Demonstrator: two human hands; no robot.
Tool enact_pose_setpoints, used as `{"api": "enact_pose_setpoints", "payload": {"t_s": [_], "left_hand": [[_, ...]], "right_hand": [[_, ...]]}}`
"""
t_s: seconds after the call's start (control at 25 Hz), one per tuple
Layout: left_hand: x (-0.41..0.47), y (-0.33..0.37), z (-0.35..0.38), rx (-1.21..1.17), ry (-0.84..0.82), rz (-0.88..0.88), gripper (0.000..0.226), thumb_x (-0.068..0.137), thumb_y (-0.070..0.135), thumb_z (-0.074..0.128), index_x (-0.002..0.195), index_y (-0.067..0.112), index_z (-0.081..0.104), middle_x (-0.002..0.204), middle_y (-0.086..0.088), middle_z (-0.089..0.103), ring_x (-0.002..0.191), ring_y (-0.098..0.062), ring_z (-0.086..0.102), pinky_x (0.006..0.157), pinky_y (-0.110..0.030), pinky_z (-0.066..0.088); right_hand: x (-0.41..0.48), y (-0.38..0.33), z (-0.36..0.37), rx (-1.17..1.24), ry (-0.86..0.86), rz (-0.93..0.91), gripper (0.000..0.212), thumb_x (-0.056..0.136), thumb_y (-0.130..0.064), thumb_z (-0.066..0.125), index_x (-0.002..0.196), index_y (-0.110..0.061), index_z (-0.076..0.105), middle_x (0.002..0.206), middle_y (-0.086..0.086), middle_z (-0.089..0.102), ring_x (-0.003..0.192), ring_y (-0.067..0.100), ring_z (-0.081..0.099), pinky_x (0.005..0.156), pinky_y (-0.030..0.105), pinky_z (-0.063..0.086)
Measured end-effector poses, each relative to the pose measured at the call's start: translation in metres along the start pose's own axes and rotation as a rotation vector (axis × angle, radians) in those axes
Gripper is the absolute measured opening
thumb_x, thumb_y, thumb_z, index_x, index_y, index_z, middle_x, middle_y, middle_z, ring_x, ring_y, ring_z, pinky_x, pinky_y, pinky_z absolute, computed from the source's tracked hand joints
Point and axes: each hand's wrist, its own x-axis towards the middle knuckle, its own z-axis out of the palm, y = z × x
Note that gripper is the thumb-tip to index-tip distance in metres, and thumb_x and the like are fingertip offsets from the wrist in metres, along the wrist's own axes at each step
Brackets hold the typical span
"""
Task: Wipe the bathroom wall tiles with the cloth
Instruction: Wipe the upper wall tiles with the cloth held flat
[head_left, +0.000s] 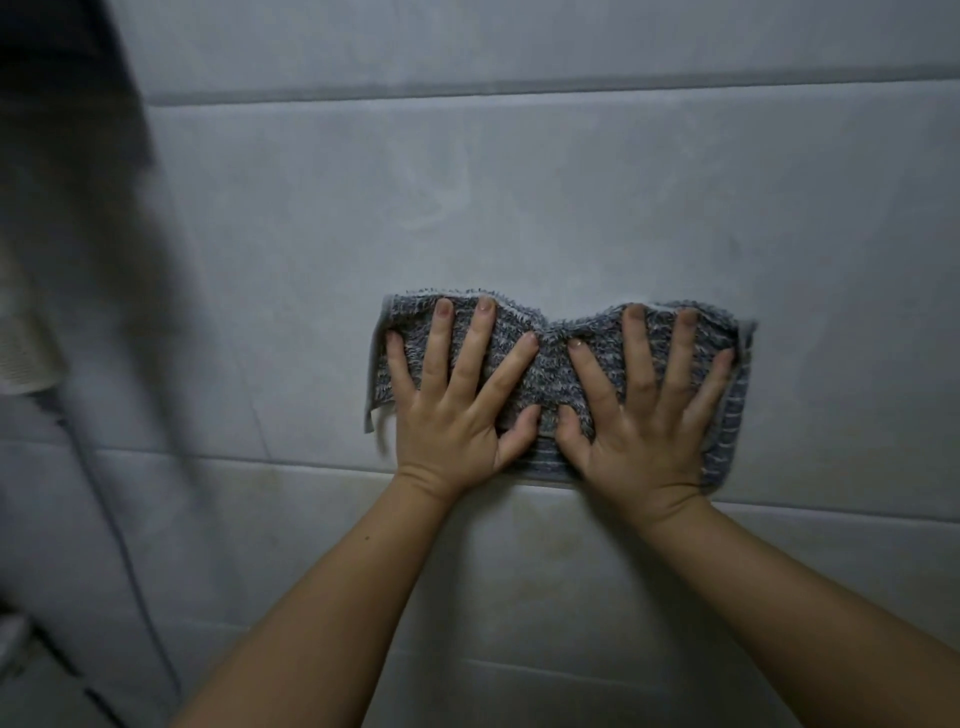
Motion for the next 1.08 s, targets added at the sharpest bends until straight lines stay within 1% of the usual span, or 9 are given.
{"api": "enact_pose_setpoints", "payload": {"t_s": [0.24, 0.32, 0.44, 0.56, 0.72, 0.8, 0.88, 0.96, 1.08], "left_hand": [[-0.033, -0.068, -0.003, 0.006, -0.002, 0.027, 0.062, 0.094, 0.055, 0.039, 0.150, 0.033, 0.027, 0.156, -0.011, 0.027, 0.152, -0.030, 0.005, 0.116, -0.063, 0.008], [-0.044, -0.082, -0.002, 0.014, 0.003, 0.028, 0.063, 0.094, 0.055, 0.039, 0.151, 0.032, 0.027, 0.162, -0.008, 0.018, 0.152, -0.031, 0.005, 0.116, -0.065, 0.007], [-0.058, -0.090, 0.000, 0.018, 0.009, 0.007, 0.063, 0.095, 0.055, 0.036, 0.152, 0.031, 0.024, 0.166, -0.003, 0.001, 0.152, -0.033, 0.003, 0.115, -0.066, 0.007], [-0.062, -0.080, 0.000, 0.003, 0.001, -0.029, 0.067, 0.097, 0.055, 0.034, 0.156, 0.032, 0.014, 0.166, -0.003, -0.005, 0.152, -0.033, -0.002, 0.114, -0.067, 0.003], [-0.061, -0.055, 0.003, -0.020, -0.005, -0.066, 0.068, 0.098, 0.054, 0.034, 0.157, 0.031, 0.009, 0.166, -0.003, -0.009, 0.152, -0.034, -0.005, 0.114, -0.068, 0.002], [-0.059, -0.038, 0.005, -0.027, -0.002, -0.063, 0.068, 0.099, 0.054, 0.035, 0.157, 0.030, 0.009, 0.166, -0.004, -0.009, 0.151, -0.034, -0.004, 0.114, -0.068, 0.002], [-0.054, -0.019, 0.008, -0.035, -0.002, -0.040, 0.068, 0.099, 0.054, 0.035, 0.157, 0.029, 0.011, 0.166, -0.005, -0.007, 0.152, -0.035, -0.004, 0.113, -0.068, 0.003], [-0.048, 0.001, 0.012, -0.040, 0.003, -0.019, 0.067, 0.099, 0.054, 0.036, 0.157, 0.029, 0.014, 0.165, -0.010, 0.001, 0.152, -0.035, -0.002, 0.113, -0.068, 0.004], [-0.036, 0.037, 0.018, -0.037, 0.019, 0.008, 0.066, 0.098, 0.054, 0.037, 0.156, 0.028, 0.018, 0.160, -0.013, 0.012, 0.152, -0.035, -0.001, 0.113, -0.067, 0.004]], "right_hand": [[-0.003, -0.071, 0.018, 0.021, -0.021, -0.004, 0.058, 0.088, -0.044, 0.051, 0.143, -0.029, 0.036, 0.152, 0.012, 0.025, 0.146, 0.042, 0.006, 0.112, 0.065, 0.008], [-0.004, -0.088, 0.022, 0.033, -0.024, -0.011, 0.056, 0.089, -0.043, 0.049, 0.143, -0.030, 0.037, 0.152, 0.011, 0.026, 0.148, 0.038, -0.002, 0.113, 0.064, 0.007], [-0.010, -0.097, 0.026, 0.047, -0.041, -0.083, 0.055, 0.091, -0.045, 0.048, 0.143, -0.030, 0.037, 0.153, 0.009, 0.026, 0.148, 0.035, -0.004, 0.115, 0.062, 0.004], [-0.016, -0.085, 0.024, 0.053, -0.030, -0.171, 0.054, 0.093, -0.047, 0.049, 0.143, -0.030, 0.036, 0.153, 0.004, 0.030, 0.149, 0.034, 0.003, 0.116, 0.059, 0.007], [-0.021, -0.063, 0.019, 0.049, 0.020, -0.167, 0.053, 0.092, -0.048, 0.052, 0.142, -0.032, 0.040, 0.151, 0.001, 0.035, 0.143, 0.033, 0.021, 0.115, 0.057, 0.015], [-0.024, -0.047, 0.016, 0.038, 0.031, -0.150, 0.054, 0.091, -0.049, 0.052, 0.141, -0.033, 0.041, 0.151, 0.001, 0.035, 0.144, 0.034, 0.022, 0.114, 0.057, 0.017], [-0.030, -0.027, 0.012, 0.028, 0.034, -0.136, 0.054, 0.090, -0.049, 0.053, 0.141, -0.034, 0.041, 0.151, 0.002, 0.035, 0.147, 0.032, 0.017, 0.115, 0.057, 0.016], [-0.036, -0.006, 0.009, 0.028, 0.032, -0.138, 0.055, 0.089, -0.049, 0.053, 0.140, -0.033, 0.041, 0.151, 0.002, 0.036, 0.148, 0.031, 0.014, 0.115, 0.057, 0.015], [-0.044, 0.031, 0.002, 0.012, 0.032, -0.132, 0.055, 0.088, -0.048, 0.054, 0.139, -0.033, 0.042, 0.150, 0.002, 0.036, 0.148, 0.030, 0.015, 0.116, 0.057, 0.015]]}}
